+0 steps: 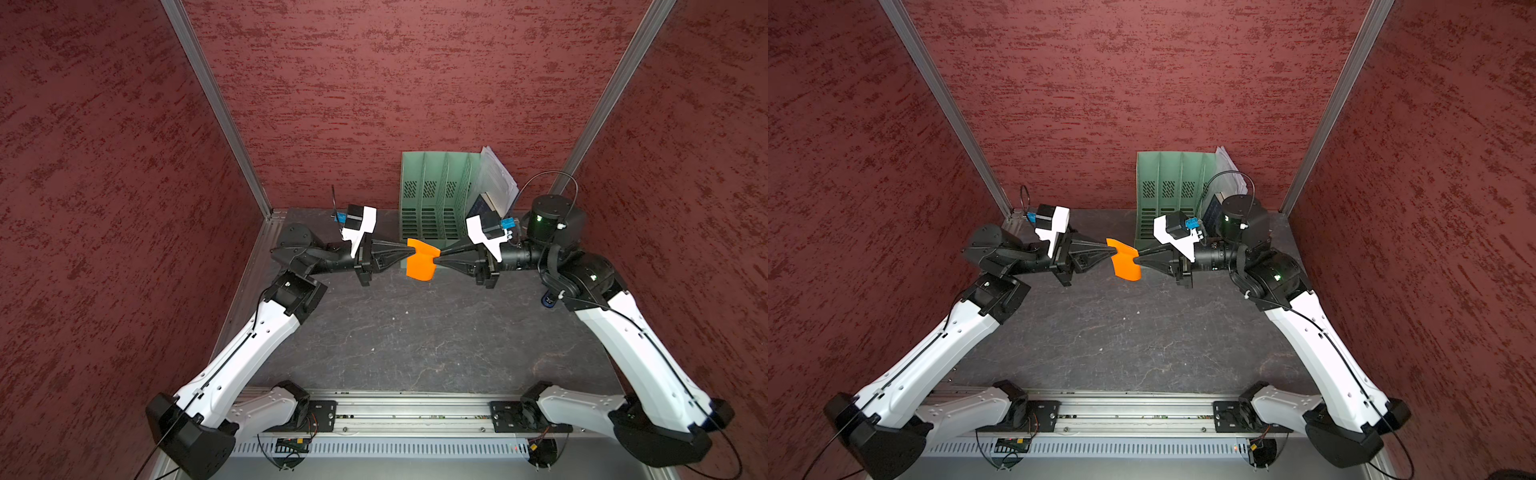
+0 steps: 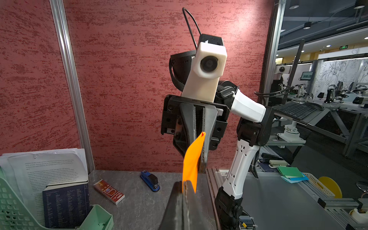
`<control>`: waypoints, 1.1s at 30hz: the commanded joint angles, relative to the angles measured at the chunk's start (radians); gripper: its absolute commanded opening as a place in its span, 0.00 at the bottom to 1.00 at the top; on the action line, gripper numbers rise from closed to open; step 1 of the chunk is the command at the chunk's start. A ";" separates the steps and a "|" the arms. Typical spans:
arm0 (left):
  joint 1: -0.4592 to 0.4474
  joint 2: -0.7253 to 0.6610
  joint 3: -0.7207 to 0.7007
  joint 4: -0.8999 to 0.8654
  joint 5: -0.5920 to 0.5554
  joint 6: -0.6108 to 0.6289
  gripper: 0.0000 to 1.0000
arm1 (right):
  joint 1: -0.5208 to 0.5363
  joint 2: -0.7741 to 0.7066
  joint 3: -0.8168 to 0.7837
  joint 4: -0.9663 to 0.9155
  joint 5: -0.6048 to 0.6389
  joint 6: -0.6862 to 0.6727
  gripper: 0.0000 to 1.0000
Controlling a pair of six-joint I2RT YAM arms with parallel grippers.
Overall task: Fold the square paper along the opposite sides
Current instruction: Smooth out the paper.
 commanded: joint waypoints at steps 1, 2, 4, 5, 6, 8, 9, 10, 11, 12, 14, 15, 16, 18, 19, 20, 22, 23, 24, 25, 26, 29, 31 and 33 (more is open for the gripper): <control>-0.001 0.001 -0.009 0.039 0.013 -0.018 0.00 | -0.006 -0.005 0.024 -0.007 -0.013 0.005 0.16; -0.001 -0.001 -0.008 0.041 0.012 -0.019 0.00 | -0.006 -0.004 0.022 -0.008 -0.011 0.005 0.21; -0.001 -0.001 -0.006 0.041 0.014 -0.021 0.00 | -0.006 -0.003 0.021 -0.007 -0.008 0.005 0.26; -0.001 -0.001 -0.005 0.040 0.014 -0.022 0.00 | -0.006 -0.002 0.018 -0.005 -0.005 0.004 0.29; -0.001 -0.001 -0.005 0.043 0.016 -0.023 0.00 | -0.006 -0.003 0.018 -0.005 -0.002 0.003 0.30; -0.001 -0.001 -0.005 0.043 0.016 -0.025 0.00 | -0.006 0.000 0.015 -0.005 0.003 0.002 0.30; -0.001 -0.001 -0.005 0.043 0.016 -0.025 0.00 | -0.006 -0.001 0.015 -0.004 0.005 0.002 0.30; -0.001 -0.001 -0.005 0.042 0.016 -0.026 0.00 | -0.007 0.001 0.015 -0.004 0.003 0.003 0.30; -0.001 -0.001 -0.005 0.043 0.016 -0.026 0.00 | -0.006 0.001 0.016 -0.003 0.002 0.003 0.30; -0.001 -0.001 -0.005 0.044 0.017 -0.027 0.00 | -0.006 0.001 0.015 -0.001 0.001 0.004 0.30; -0.001 -0.002 -0.006 0.044 0.017 -0.027 0.00 | -0.006 0.003 0.015 0.000 0.002 0.007 0.30; -0.001 -0.002 -0.006 0.043 0.017 -0.028 0.00 | -0.006 0.004 0.015 0.001 0.002 0.008 0.29; -0.001 -0.002 -0.006 0.043 0.017 -0.028 0.00 | -0.006 0.006 0.015 0.002 0.003 0.007 0.29; -0.001 -0.002 -0.006 0.043 0.018 -0.029 0.00 | -0.005 0.009 0.015 0.005 0.005 0.010 0.26; -0.001 -0.003 -0.007 0.043 0.019 -0.030 0.00 | -0.006 0.010 0.016 0.007 0.006 0.011 0.24; -0.001 -0.003 -0.008 0.043 0.019 -0.032 0.00 | -0.006 0.012 0.015 0.009 0.006 0.013 0.22; -0.001 -0.007 -0.009 0.043 0.019 -0.031 0.00 | -0.006 0.015 0.015 0.014 0.010 0.015 0.17; -0.001 -0.008 -0.009 0.043 0.019 -0.031 0.00 | -0.006 0.015 0.015 0.017 0.011 0.020 0.15; -0.002 -0.009 -0.009 0.041 0.019 -0.032 0.00 | -0.006 0.015 0.016 0.018 0.013 0.020 0.13; -0.002 -0.010 -0.009 0.040 0.020 -0.030 0.00 | -0.006 0.015 0.014 0.016 0.014 0.021 0.12; -0.002 -0.010 -0.009 0.039 0.020 -0.029 0.00 | -0.006 0.015 0.015 0.017 0.014 0.021 0.12; -0.001 -0.013 -0.009 0.033 0.020 -0.027 0.00 | -0.006 0.013 0.014 0.020 0.020 0.022 0.13; -0.002 -0.014 -0.009 0.029 0.020 -0.027 0.00 | -0.006 0.012 0.013 0.023 0.022 0.022 0.13; -0.002 -0.016 -0.009 0.027 0.020 -0.026 0.00 | -0.006 0.012 0.010 0.026 0.026 0.025 0.13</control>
